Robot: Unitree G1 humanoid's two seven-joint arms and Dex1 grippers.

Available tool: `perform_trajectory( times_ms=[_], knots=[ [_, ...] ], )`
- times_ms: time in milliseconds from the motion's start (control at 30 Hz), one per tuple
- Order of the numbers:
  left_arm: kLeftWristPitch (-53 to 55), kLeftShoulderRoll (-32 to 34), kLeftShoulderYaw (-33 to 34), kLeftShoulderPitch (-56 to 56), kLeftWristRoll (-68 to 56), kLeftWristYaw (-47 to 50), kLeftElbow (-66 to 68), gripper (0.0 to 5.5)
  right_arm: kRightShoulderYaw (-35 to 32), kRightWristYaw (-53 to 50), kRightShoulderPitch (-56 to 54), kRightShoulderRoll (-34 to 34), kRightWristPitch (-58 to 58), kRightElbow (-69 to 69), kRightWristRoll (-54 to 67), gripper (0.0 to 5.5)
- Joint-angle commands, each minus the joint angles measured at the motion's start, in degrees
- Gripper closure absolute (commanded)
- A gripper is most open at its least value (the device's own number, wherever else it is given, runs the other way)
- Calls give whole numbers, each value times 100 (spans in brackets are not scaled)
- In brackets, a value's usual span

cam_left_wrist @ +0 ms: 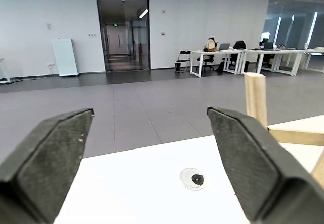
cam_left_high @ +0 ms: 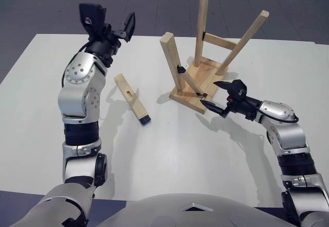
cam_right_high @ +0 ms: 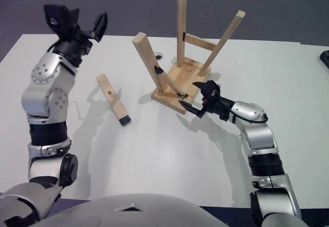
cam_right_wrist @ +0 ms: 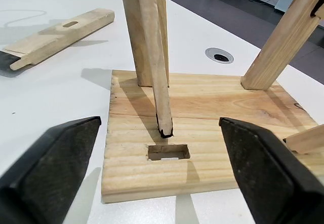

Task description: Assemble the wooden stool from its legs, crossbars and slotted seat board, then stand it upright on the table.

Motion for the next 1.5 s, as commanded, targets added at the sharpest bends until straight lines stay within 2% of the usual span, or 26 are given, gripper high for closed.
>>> perform_trajectory(
  times_ms=[33, 267, 467, 500, 700, 1133, 1500],
  knots=[
    [-42, -137, -210, -213, 65, -129, -40, 203, 94, -73, -132, 207, -86, 363, -71, 182],
    [86, -302, -530, -205, -70, -468, -580, 313, 102, -226, -241, 506, -173, 743, -86, 287],
    [145, -291, -514, -154, -19, -576, -594, 431, 106, -310, -380, 633, -281, 1049, -124, 400],
    [143, -289, -526, -147, -3, -589, -575, 434, 116, -316, -393, 649, -299, 1093, -135, 403],
    [136, -292, -679, -61, 136, -648, -532, 542, 154, -321, -471, 719, -386, 1301, -208, 504],
    [32, -200, -995, 159, 583, -770, -539, 550, 236, -196, -623, 578, -263, 1167, -376, 506],
    [-46, -282, -1029, 302, 775, -700, -675, 550, 539, -258, -893, -152, 625, 105, -1190, 507]
  ],
)
